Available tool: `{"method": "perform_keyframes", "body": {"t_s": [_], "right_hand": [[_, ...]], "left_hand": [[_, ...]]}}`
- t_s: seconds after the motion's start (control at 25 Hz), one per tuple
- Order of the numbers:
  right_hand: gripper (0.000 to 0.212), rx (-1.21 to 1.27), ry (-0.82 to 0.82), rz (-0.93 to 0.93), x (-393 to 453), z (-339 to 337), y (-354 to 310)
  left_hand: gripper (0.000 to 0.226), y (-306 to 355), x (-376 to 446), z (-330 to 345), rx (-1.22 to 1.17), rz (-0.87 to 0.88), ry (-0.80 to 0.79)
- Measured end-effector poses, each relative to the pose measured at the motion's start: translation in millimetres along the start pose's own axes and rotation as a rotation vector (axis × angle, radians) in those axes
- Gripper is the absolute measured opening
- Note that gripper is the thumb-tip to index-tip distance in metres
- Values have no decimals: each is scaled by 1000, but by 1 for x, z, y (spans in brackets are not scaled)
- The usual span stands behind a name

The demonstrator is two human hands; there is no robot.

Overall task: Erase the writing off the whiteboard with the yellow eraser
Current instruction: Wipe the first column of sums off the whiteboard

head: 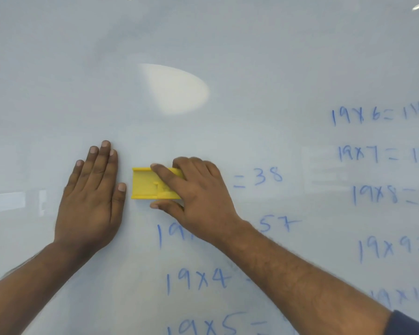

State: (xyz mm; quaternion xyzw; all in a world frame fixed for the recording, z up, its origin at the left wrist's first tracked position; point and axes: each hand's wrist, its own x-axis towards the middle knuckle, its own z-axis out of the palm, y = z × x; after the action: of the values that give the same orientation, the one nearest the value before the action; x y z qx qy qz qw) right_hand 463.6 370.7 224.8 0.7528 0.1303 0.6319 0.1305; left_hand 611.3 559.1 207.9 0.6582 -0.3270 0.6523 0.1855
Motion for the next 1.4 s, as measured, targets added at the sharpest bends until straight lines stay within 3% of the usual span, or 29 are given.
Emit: {"method": "perform_keyframes", "body": {"t_s": [0.24,0.48,0.72,0.84,1.0,1.28,1.4], "right_hand": [[55,-80,-95,-97,-17,-21,22],[56,-6,-105,102,-2,-19,12],[53,-106,-205,-86,-23,-39,34],[57,-177,-249,-61,-13,-61,63],[59,-125,-185,22,3,-63,67],[56,-122,-248,-149,-39,-69,82],[56,-180,-248,-107,-37,-88,111]], "left_hand": [[62,2,-2,2,-14,26,24],[61,3,-3,3,-25,43,39],[62,8,-5,-2,-23,33,14],[63,9,-5,-3,-28,1,-35],[64,14,-9,-1,-49,-43,-56],[67,24,-7,-9,-23,-78,-108],[71,27,3,-13,-4,-29,-144]]}}
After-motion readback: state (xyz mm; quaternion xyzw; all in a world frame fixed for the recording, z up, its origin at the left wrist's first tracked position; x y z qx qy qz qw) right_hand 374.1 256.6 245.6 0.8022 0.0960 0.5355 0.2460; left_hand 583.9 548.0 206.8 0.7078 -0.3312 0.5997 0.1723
